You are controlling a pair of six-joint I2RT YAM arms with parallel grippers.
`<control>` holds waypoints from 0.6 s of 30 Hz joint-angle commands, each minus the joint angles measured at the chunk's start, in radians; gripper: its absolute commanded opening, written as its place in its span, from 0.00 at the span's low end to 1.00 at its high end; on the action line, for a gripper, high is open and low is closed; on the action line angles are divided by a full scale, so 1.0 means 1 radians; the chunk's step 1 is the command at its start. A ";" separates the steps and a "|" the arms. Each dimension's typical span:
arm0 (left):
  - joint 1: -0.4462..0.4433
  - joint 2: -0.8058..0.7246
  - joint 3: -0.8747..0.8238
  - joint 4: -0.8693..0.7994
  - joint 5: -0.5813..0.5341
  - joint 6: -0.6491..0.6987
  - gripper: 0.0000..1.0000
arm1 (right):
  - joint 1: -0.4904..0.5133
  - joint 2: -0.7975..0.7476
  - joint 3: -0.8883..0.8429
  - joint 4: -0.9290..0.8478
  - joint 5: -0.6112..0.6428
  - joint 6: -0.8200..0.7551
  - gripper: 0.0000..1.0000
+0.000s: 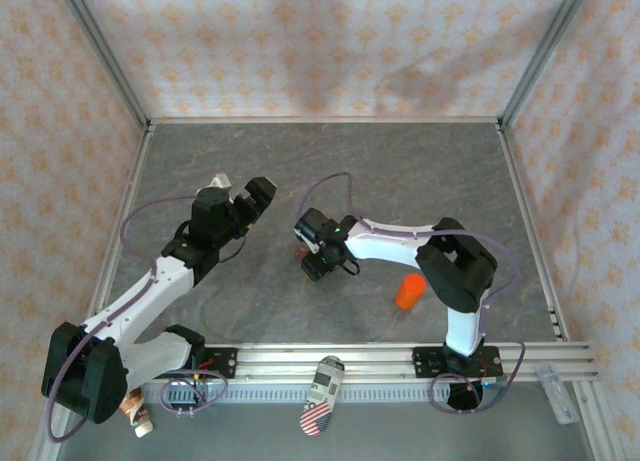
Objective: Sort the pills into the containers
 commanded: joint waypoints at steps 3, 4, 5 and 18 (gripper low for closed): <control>0.007 -0.005 0.017 0.027 0.011 0.023 1.00 | 0.007 -0.046 -0.034 -0.052 0.111 0.000 0.66; 0.007 -0.001 0.020 0.030 0.011 0.022 1.00 | 0.007 -0.047 -0.036 -0.060 0.124 -0.002 0.67; 0.008 0.003 0.022 0.034 0.013 0.021 1.00 | 0.007 -0.046 -0.036 -0.067 0.142 -0.001 0.67; 0.007 0.049 0.041 0.056 0.034 0.023 1.00 | -0.078 -0.068 -0.002 -0.095 0.232 0.038 0.66</control>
